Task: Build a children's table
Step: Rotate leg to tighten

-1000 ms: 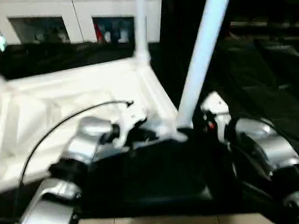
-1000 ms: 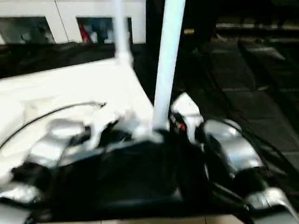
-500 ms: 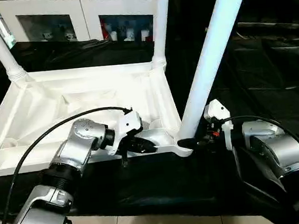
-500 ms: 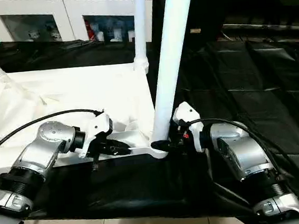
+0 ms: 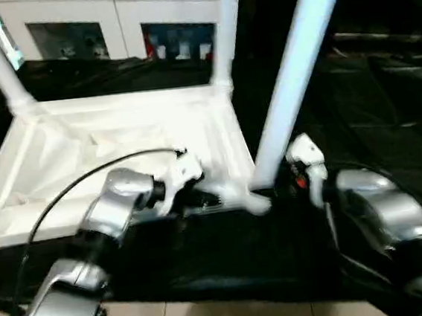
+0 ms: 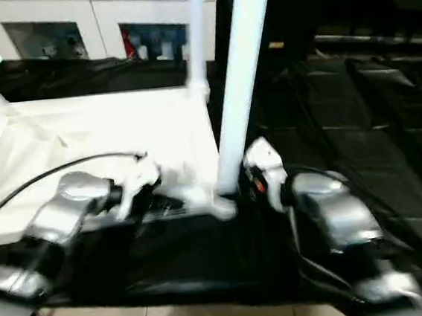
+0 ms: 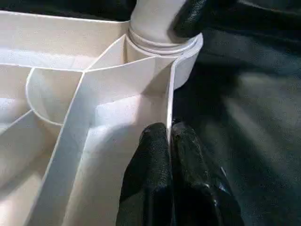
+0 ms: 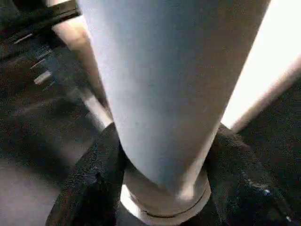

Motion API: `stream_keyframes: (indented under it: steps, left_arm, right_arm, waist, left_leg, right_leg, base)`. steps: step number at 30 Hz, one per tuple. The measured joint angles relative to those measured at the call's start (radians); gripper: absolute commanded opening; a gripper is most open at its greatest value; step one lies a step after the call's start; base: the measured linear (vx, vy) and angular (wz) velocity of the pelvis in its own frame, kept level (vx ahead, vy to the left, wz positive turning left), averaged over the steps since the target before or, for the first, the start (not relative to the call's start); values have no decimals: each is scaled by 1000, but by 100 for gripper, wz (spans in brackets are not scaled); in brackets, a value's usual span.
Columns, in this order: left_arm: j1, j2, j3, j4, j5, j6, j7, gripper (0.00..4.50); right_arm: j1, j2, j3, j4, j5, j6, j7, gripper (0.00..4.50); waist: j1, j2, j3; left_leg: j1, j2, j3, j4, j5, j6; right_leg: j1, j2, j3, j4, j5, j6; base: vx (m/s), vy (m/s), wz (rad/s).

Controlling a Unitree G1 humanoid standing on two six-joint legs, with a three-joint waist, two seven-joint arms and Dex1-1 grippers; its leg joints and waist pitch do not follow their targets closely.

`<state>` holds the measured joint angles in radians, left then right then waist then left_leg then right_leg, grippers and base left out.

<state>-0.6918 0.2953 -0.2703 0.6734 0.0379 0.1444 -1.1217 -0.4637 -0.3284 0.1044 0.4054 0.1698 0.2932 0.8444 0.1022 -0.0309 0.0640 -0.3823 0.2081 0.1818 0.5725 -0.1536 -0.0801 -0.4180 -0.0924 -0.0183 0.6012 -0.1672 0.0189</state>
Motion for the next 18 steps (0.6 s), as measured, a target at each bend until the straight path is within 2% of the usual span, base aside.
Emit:
stream_keyframes:
  steps: [3, 9, 13, 14, 15, 16, 18]
  left_arm:
    - [-39, -71, 11, 62, 21, 26, 137, 0]
    - [-88, -187, 31, 136, 52, 79, 348, 0]
    - [-93, -207, 34, 142, 57, 89, 382, 0]
    - [-96, -208, 37, 148, 57, 89, 384, 0]
    - [-98, -209, 38, 153, 57, 88, 384, 0]
    - [-101, -209, 38, 159, 56, 85, 384, 0]
    - [-105, -209, 38, 165, 56, 78, 383, 0]
  right_arm:
    - [-38, 85, -50, 71, -20, 0, -206, 206]
    - [-128, 239, -120, 195, -63, -19, -574, 206]
    - [-145, 257, -120, 237, -84, -61, -629, 206]
    - [-148, 258, -120, 244, -90, -67, -629, 240]
    - [-149, 259, -121, 246, -90, -69, -628, 240]
    - [-149, 259, -125, 246, -89, -69, -623, 274]
    - [-149, 259, -130, 247, -87, -70, -613, 276]
  waist:
    - [-14, -2, -1]
    - [-22, -1, -4]
    - [-27, 0, -5]
    - [-27, 1, -5]
    - [-28, 2, -6]
    - [-28, 3, -6]
    - [-29, 6, -5]
  left_leg:
    - [0, -1, -1, 1, 0, 0]
    - [1, -1, -3, 3, 0, 0]
    - [1, -1, -3, 2, 0, 0]
    - [1, -1, -3, 2, 0, 0]
    - [1, -1, -4, 2, 0, 0]
    - [1, -1, -4, 2, 0, 0]
    - [0, -1, -4, 1, 0, 0]
  right_leg:
    - [1, 0, 3, -1, -1, 3]
    - [1, 0, 3, -1, 0, 3]
    - [1, 0, 3, -2, 0, 2]
    - [1, 0, 2, -2, 0, 2]
    - [1, 0, 3, -2, 0, 2]
    - [1, 0, 2, -3, 0, 2]
    - [2, 0, 2, -5, 0, 4]
  base:
    - [0, 0, 0]
    - [0, 0, 0]
    - [0, 0, 0]
    - [0, 0, 0]
    - [0, 0, 0]
    - [0, 0, 0]
    - [0, 0, 0]
